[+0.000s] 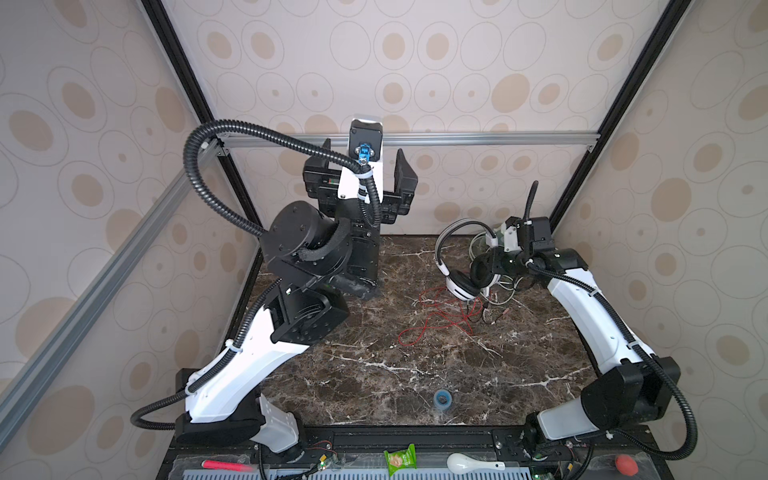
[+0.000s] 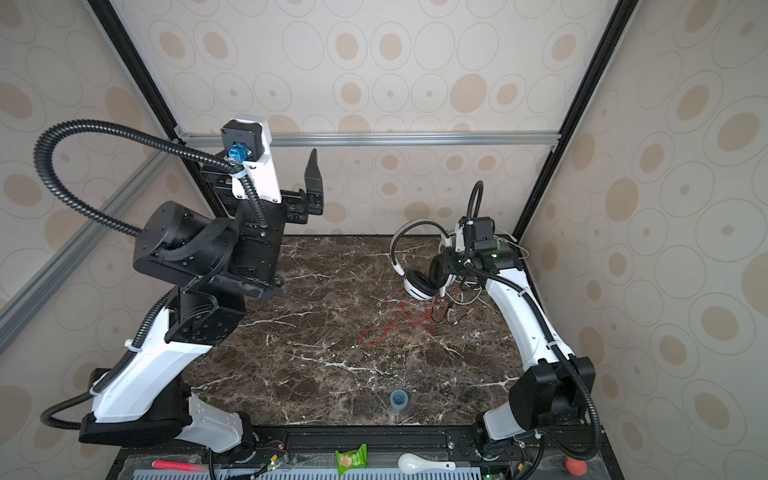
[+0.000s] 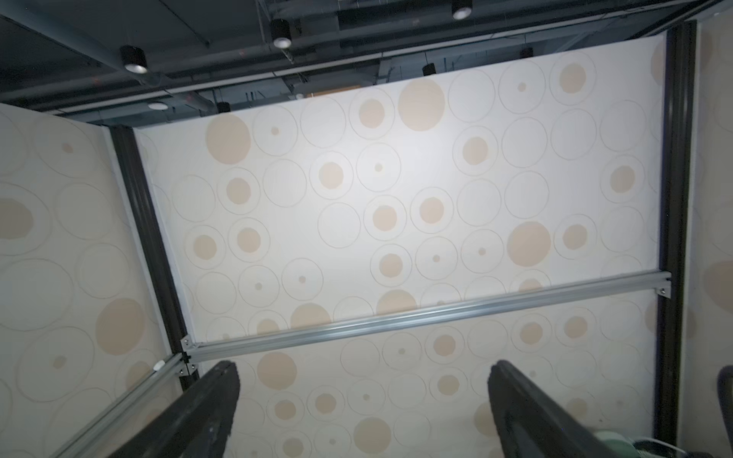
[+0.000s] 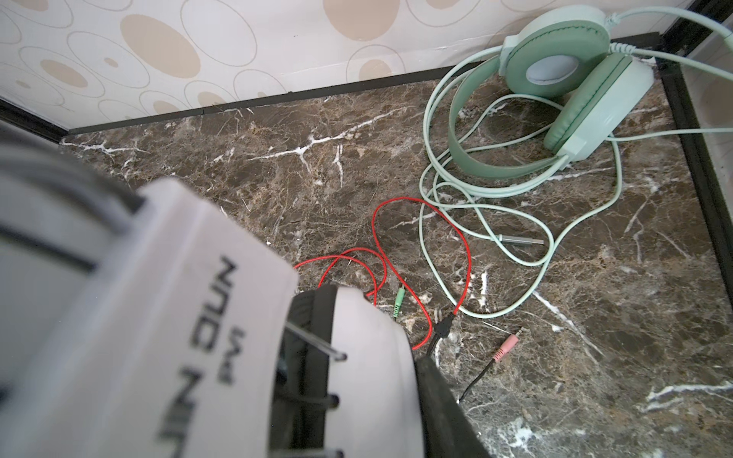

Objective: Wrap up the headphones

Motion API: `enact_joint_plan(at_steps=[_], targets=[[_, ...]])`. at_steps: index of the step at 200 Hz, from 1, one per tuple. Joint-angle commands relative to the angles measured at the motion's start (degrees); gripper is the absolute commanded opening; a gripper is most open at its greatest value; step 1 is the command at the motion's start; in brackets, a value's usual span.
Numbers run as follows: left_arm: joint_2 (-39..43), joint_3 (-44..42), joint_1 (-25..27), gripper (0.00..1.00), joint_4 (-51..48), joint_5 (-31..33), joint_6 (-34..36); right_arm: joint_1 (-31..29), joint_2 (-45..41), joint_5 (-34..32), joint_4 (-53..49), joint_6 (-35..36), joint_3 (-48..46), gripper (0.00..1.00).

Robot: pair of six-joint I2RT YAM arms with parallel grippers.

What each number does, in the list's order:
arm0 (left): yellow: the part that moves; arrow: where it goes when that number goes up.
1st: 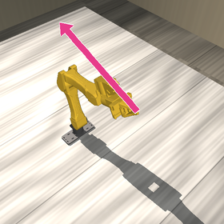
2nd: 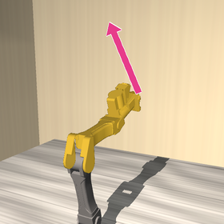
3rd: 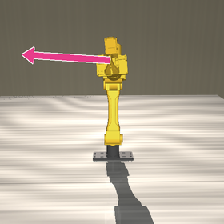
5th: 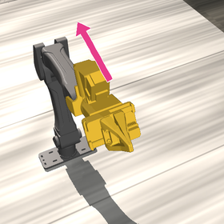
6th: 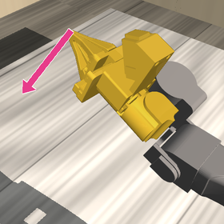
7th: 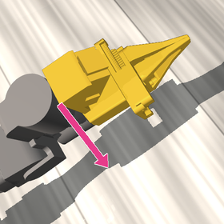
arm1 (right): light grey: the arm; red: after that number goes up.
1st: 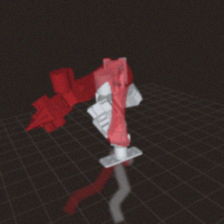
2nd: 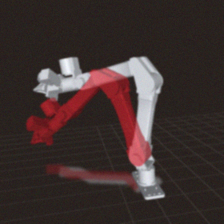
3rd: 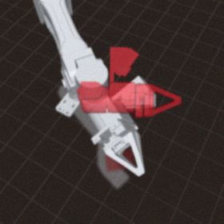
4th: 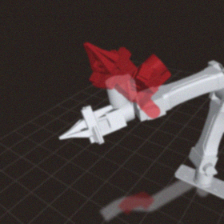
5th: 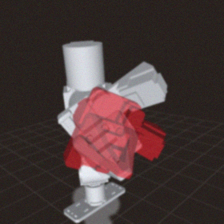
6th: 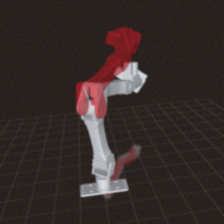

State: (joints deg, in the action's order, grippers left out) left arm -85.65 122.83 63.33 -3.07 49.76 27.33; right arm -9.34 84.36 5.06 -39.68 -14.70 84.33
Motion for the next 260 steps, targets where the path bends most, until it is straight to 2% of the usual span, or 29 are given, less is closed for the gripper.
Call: enact_joint_plan(at_steps=[1, 9, 28, 53, 87, 113, 142, 177, 208, 231, 260], targets=[[-2.0, -2.0, -6.7, 0.98, -18.7, -17.8, -21.1, -0.2, -4.2, 4.0, 4.0, 0.1, -0.7, 0.0], [-0.8, -5.1, -9.3, 0.98, -18.8, -24.0, -24.7, -0.4, -5.0, 4.8, 4.7, 0.6, -1.3, 0.0], [0.8, -10.2, -14.3, 0.98, -20.1, -33.9, -31.9, -0.5, -6.7, 5.8, 5.5, 1.6, -2.4, 0.0], [2.1, -16.6, -18.1, 0.98, -20.1, -42.0, -40.2, -0.9, -9.0, 6.7, 6.8, 3.0, -4.4, 0.0], [2.5, -22.9, -19.3, 0.97, -22.7, -49.2, -48.6, -1.5, -11.9, 5.7, 10.0, 4.4, -7.8, 0.0], [4.4, -28.3, -19.2, 0.96, -22.7, -52.5, -51.5, -2.5, -12.4, 1.0, 9.3, 5.8, -8.5, 0.0], [5.7, -32.1, -19.0, 0.95, -23.2, -52.0, -51.6, -4.4, -12.9, -3.9, 10.2, 6.0, -9.7, 0.0], [6.0, -36.4, -16.2, 0.98, -20.6, -45.7, -47.5, -6.4, -8.9, -13.7, 2.9, 2.6, -5.3, 0.0], [5.4, -39.3, -15.5, 0.98, -14.9, -43.8, -45.3, -8.8, -7.6, -14.7, 1.1, -2.3, -5.0, 0.0], [4.5, -39.9, -15.4, 0.98, -12.2, -40.6, -43.5, -10.6, -6.4, -14.9, -1.0, -4.1, -4.0, 0.0], [2.1, -40.4, -15.4, 0.97, -8.5, -39.7, -41.3, -11.3, -6.2, -14.2, -1.8, -6.6, -4.4, 0.0]])
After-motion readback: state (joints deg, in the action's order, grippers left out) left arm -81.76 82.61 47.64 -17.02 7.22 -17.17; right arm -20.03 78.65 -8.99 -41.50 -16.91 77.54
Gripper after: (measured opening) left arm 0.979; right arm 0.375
